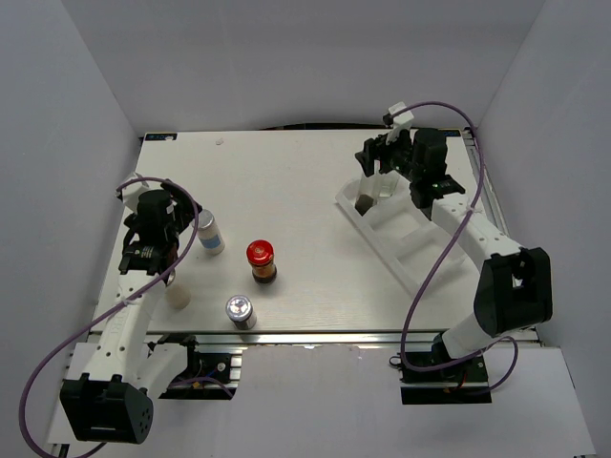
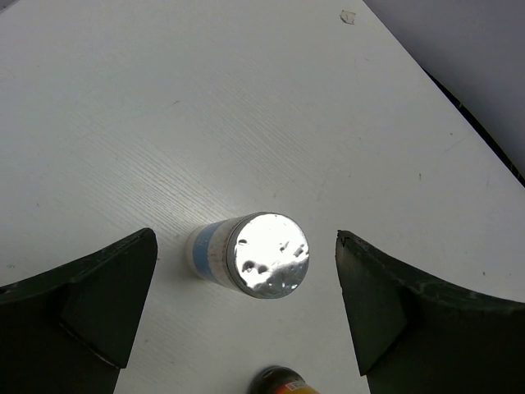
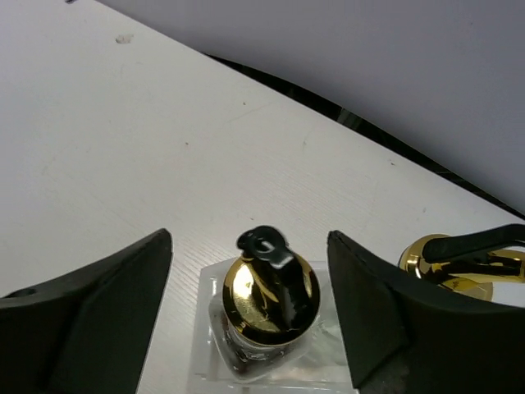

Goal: Organize the condiment bottles

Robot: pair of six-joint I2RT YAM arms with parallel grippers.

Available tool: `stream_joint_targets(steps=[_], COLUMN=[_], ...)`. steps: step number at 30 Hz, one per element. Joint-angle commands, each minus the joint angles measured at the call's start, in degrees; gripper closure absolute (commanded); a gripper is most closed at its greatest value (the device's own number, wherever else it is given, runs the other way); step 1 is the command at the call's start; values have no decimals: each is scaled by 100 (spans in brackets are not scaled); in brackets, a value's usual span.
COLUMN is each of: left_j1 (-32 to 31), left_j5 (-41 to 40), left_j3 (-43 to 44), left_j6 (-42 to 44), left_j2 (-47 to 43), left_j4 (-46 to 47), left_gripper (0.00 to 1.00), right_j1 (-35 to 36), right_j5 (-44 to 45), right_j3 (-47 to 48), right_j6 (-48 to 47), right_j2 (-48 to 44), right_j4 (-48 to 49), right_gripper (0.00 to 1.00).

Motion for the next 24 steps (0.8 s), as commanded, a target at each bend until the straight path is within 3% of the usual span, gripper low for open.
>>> stream_joint_targets(steps=[1, 2, 14, 18, 24], left_j1=[10, 19, 10, 10, 11], left_j5=[-65, -82, -136, -100, -109], left_j3=[235, 244, 358, 253, 139], left_j6=[-50, -59, -103, -59, -24], left_j2=[-32, -32, 73, 91, 152], left_j4=[-139, -157, -570, -631, -720], left_gripper=[2, 2, 2, 2, 2], right_j1=[-19, -19, -10, 139, 1465], right_j5=[46, 55, 951, 751, 313], right_j3=[70, 79, 491, 747, 1010], right_j6=[63, 63, 458, 293, -630], right_j2=[-462, -514, -1445, -1999, -2501], right_j4=[477, 442, -1148, -1913, -3106], right_gripper=[15, 11, 11, 11, 11])
